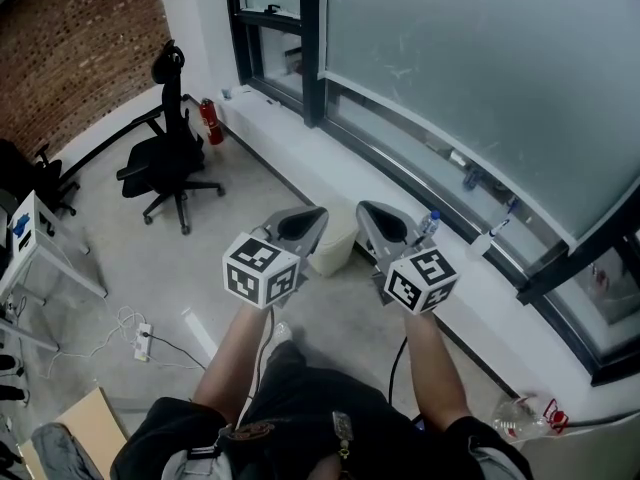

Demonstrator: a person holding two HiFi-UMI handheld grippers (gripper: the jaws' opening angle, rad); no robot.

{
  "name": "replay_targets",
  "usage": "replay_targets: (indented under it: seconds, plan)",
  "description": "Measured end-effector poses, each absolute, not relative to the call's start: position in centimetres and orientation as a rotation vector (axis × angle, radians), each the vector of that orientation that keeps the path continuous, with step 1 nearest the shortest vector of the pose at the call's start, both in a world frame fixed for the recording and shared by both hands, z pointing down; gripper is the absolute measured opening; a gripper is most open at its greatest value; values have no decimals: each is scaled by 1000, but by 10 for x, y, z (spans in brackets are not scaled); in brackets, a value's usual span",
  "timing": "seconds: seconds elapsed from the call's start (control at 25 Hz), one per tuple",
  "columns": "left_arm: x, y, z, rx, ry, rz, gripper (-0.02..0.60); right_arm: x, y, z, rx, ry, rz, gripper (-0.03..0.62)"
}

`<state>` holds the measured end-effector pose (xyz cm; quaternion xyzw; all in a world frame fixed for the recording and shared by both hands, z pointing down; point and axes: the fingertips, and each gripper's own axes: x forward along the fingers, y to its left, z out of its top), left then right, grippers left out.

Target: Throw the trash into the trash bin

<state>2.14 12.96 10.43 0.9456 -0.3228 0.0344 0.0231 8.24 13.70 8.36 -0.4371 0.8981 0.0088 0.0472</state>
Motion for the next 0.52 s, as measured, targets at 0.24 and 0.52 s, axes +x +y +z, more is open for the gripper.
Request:
replay_targets:
  seconds: [0.24,0.52]
  plan:
    - [28,132,101,2937,-1006,108,6,87,139,84,-1340,2735,28,3]
    - [37,130,100,2941,-1006,113,6,98,138,84,-1342,2735,34,3]
